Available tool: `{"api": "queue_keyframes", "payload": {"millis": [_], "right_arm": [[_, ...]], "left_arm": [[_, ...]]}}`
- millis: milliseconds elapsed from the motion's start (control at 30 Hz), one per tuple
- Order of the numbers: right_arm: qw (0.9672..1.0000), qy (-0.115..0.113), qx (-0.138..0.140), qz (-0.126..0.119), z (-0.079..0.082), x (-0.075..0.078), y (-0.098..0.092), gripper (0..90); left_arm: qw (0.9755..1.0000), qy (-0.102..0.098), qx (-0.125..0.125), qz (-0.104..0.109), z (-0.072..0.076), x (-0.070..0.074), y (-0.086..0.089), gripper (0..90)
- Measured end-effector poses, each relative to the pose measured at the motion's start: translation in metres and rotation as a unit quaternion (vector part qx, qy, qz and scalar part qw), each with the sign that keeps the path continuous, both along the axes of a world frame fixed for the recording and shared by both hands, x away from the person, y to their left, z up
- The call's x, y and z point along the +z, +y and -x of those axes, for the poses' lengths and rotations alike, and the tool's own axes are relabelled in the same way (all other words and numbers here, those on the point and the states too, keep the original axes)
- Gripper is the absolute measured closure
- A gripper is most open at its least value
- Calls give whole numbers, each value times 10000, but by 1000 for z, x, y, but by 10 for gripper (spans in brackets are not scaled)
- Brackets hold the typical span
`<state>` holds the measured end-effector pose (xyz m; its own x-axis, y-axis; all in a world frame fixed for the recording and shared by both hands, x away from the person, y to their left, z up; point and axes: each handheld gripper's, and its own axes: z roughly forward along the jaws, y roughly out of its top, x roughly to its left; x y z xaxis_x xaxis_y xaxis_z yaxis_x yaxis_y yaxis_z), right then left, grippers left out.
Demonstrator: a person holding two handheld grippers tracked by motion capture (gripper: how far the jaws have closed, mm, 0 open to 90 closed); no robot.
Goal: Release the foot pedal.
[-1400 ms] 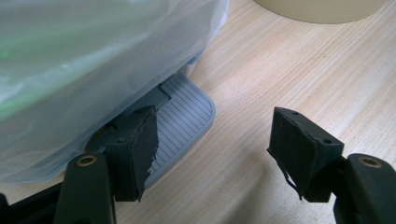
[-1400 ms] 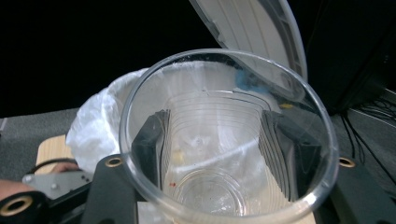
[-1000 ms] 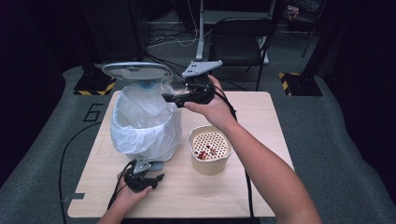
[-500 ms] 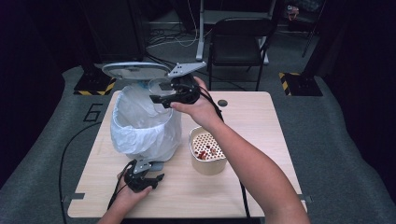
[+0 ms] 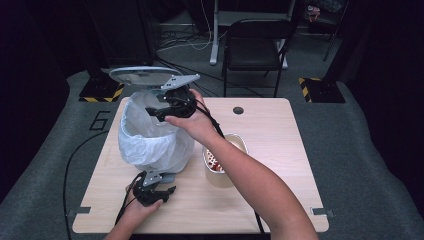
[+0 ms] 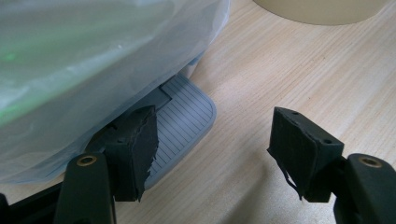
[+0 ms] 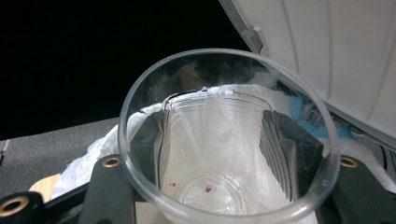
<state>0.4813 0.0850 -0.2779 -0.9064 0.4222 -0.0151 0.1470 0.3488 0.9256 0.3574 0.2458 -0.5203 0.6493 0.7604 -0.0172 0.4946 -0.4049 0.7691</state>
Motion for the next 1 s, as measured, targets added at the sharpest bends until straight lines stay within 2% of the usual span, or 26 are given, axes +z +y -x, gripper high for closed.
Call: {"api": "queue_keyframes", "payload": {"millis": [33, 133, 300, 367, 500, 533, 633, 700, 767, 867, 1000], "right_arm": [[10000, 57, -43, -8, 0, -1, 1, 426], [9998, 88, -165, -112, -1, -5, 5, 423], [9993, 194, -304, -107, -4, -10, 11, 397], [9990, 249, -365, -70, -5, -13, 15, 334], [9992, 222, -330, -12, -4, -17, 22, 299], [9991, 247, -346, 4, -4, -18, 24, 288], [9981, 405, -465, 8, -6, -21, 28, 136], [9974, 507, -511, 3, -7, -23, 28, 130], [9970, 538, -561, -10, -8, -24, 26, 86], [9967, 566, -577, 55, -7, -24, 22, 86], [9975, 495, -504, 32, -1, -25, 11, 137]], "left_arm": [[10000, -6, 42, 70, 0, -1, -1, 324], [10000, -14, 32, 55, 0, 0, -1, 324], [10000, -15, 38, 59, 0, -1, -1, 324], [10000, -6, 49, 72, 0, -1, -1, 324], [10000, 14, 41, 67, 0, 0, -1, 324], [10000, -11, 50, 81, 0, -1, -1, 324], [9999, -7, 52, 86, 0, -1, -1, 324], [9999, 2, 49, 88, 0, -1, -1, 324], [10000, -3, 51, 83, 0, -1, -1, 324], [10000, -4, 41, 74, 0, 0, -1, 324], [9998, -57, 98, 135, 0, -2, -1, 324]]}}
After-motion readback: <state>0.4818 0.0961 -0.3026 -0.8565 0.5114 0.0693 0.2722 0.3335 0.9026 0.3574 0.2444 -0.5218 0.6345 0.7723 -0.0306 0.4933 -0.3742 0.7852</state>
